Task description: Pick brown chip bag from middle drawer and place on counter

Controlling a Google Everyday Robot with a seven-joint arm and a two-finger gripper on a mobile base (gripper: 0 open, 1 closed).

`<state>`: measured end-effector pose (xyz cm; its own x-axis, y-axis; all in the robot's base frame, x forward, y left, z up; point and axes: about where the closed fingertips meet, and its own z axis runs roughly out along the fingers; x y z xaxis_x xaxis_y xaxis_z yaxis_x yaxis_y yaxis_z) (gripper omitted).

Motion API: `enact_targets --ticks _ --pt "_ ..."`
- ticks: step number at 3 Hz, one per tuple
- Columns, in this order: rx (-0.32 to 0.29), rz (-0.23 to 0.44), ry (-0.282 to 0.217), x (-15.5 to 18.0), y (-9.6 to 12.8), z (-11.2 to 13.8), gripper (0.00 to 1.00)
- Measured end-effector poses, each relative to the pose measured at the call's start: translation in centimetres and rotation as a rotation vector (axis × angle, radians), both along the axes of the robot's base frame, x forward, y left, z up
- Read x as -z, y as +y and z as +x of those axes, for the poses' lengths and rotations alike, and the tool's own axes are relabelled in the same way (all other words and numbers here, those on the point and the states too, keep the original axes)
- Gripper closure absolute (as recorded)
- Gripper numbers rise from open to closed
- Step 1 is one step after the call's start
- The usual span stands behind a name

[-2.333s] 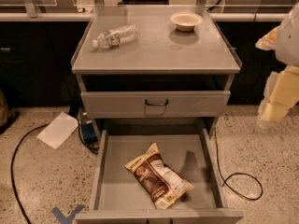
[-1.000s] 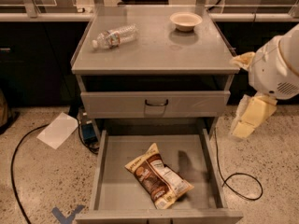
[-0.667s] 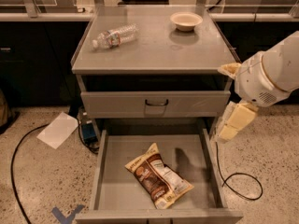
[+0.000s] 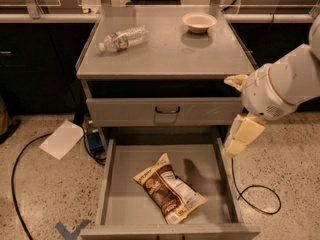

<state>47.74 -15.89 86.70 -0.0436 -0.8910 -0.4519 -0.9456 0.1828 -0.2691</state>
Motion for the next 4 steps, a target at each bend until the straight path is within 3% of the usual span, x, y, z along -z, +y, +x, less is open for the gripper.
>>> enact_targets --ticks 1,2,3,4 --pt "-0.009 0.01 0.027 4.3 1.3 0.3 0.0" --pt "0.024 -0.027 0.041 9.7 2.5 0.6 0.0" --pt "0.106 -0.047 0.097 16.6 3.0 0.5 0.0" --pt "0.106 -0.047 0.097 16.6 3.0 0.5 0.0"
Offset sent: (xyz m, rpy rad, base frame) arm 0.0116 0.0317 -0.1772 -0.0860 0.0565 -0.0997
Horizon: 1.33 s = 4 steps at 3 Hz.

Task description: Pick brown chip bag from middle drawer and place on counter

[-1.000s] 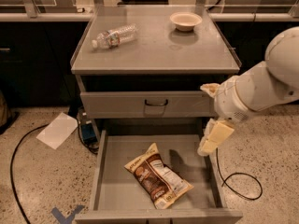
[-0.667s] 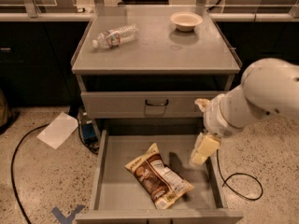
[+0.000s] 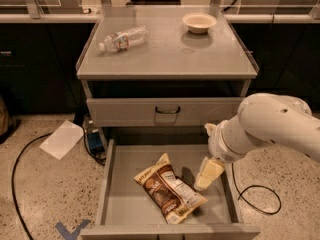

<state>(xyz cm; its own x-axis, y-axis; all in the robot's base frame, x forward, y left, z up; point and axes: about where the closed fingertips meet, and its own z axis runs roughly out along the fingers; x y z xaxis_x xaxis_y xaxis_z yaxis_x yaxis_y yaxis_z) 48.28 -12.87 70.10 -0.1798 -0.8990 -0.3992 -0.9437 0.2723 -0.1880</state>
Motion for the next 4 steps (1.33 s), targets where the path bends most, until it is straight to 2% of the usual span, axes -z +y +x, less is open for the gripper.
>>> enact_targets --ticks 1,2,3,4 --pt "-0.005 0.014 0.007 0.9 0.2 0.1 0.0" --pt "-0.025 0.059 0.022 4.9 1.5 0.5 0.0" --pt "-0.051 0.109 0.044 9.9 4.0 1.5 0.0" --pt "-0.031 0.132 0.082 15.6 5.7 2.1 0.0"
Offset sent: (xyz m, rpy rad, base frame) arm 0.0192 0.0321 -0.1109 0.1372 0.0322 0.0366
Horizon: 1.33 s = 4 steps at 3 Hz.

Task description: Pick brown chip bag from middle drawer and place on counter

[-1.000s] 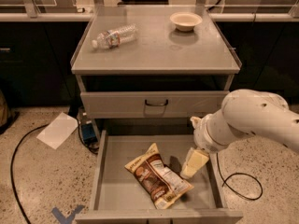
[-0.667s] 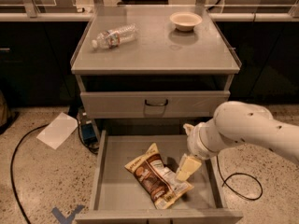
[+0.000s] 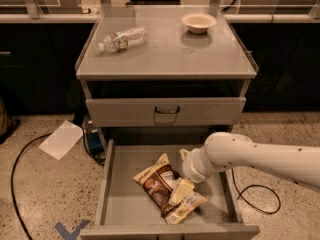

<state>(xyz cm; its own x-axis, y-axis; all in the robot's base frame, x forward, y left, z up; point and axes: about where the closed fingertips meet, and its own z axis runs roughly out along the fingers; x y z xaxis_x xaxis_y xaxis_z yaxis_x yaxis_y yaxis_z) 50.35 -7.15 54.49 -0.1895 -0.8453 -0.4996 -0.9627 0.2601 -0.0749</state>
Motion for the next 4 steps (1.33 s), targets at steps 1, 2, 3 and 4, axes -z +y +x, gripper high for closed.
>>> enact_targets --ticks 1,2,3,4 --pt "0.022 -0.009 0.068 6.6 2.4 -0.2 0.0" --pt "0.022 -0.009 0.068 6.6 2.4 -0.2 0.0" --pt "0.018 0.011 0.084 8.8 3.0 0.1 0.0" --pt "0.018 0.046 0.116 13.4 3.8 1.2 0.0"
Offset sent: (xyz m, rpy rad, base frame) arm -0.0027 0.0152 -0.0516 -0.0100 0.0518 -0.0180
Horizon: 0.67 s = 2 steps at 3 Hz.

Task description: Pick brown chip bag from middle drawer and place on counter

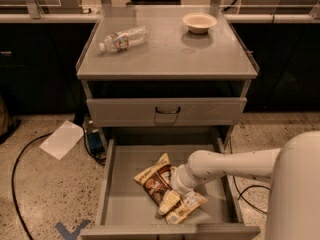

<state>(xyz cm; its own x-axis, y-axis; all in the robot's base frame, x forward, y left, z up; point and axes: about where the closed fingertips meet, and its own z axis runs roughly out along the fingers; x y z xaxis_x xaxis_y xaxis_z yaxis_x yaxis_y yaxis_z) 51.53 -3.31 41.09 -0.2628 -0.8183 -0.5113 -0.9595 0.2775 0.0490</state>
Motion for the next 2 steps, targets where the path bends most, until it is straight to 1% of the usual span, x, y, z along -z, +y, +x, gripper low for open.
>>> enact_targets --ticks 1,2 --pt "0.015 0.029 0.071 5.58 0.97 0.05 0.0" --pt "0.02 0.035 0.085 6.34 1.13 -0.16 0.19"
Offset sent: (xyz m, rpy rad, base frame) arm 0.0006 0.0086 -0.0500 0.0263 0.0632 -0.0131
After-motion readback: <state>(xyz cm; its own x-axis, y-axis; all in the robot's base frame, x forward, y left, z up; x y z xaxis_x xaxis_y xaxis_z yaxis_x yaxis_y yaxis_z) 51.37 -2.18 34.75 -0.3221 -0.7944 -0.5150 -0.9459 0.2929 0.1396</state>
